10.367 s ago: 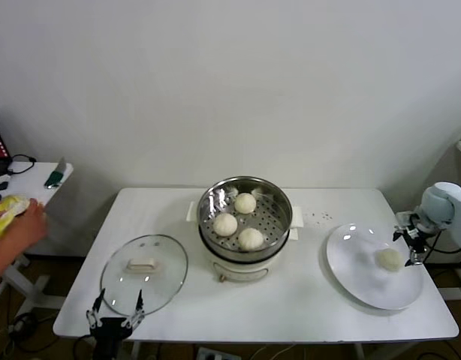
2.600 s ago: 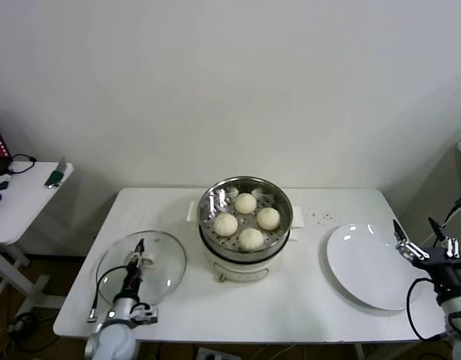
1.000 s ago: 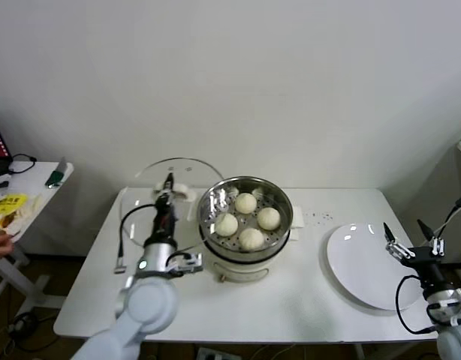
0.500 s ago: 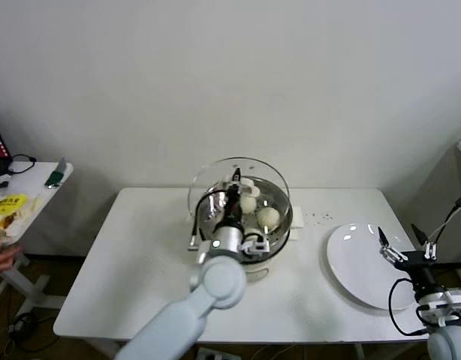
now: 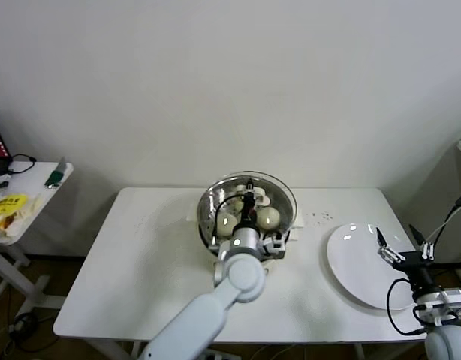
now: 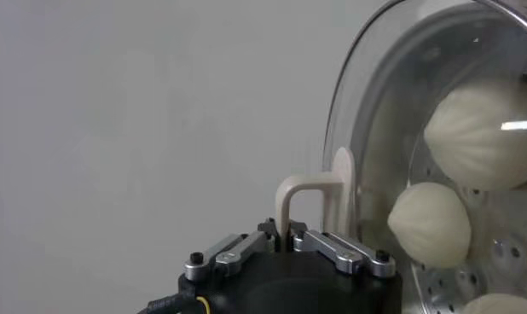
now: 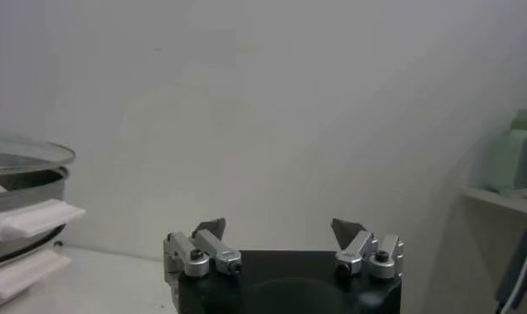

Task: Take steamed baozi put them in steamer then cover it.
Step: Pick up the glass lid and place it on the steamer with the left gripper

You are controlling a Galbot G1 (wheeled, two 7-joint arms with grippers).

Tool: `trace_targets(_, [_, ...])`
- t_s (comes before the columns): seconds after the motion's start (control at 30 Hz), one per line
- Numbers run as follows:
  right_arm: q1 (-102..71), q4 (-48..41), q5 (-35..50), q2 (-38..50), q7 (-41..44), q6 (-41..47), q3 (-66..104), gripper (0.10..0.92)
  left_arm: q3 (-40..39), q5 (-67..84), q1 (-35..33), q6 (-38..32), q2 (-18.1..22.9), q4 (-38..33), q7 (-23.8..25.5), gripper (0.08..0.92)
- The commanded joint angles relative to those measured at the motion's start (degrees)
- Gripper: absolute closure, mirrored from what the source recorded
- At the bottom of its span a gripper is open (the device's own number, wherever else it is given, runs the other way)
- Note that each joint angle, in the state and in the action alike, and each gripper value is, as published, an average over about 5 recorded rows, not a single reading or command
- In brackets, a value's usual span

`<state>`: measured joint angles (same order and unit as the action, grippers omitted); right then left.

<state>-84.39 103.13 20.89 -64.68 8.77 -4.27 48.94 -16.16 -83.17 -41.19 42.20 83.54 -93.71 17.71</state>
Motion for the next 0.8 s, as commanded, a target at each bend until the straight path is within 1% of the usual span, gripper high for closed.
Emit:
trace_targets(0.03, [0.53,-0.21,-0.45,-0.07,0.02,-0.01,-0.53,0.203,0.97,-0.97,0.18,2.80,1.62,3.08,0.58,0.849])
trace_targets(0.4, [1.15,-0.15,-0.86,0.16,-0.01,0.10,-1.08,0.203,1.70,-0.76,-0.63,2.80,0.66,2.25,0.44,0.849])
trace_targets(0.8, [1.52,-0.02,-0.85,0.48,-0.02,0.18,-1.01,0.203,1.55,0.02,-0.79,2.80,0.69,2.55,-0.17,0.849])
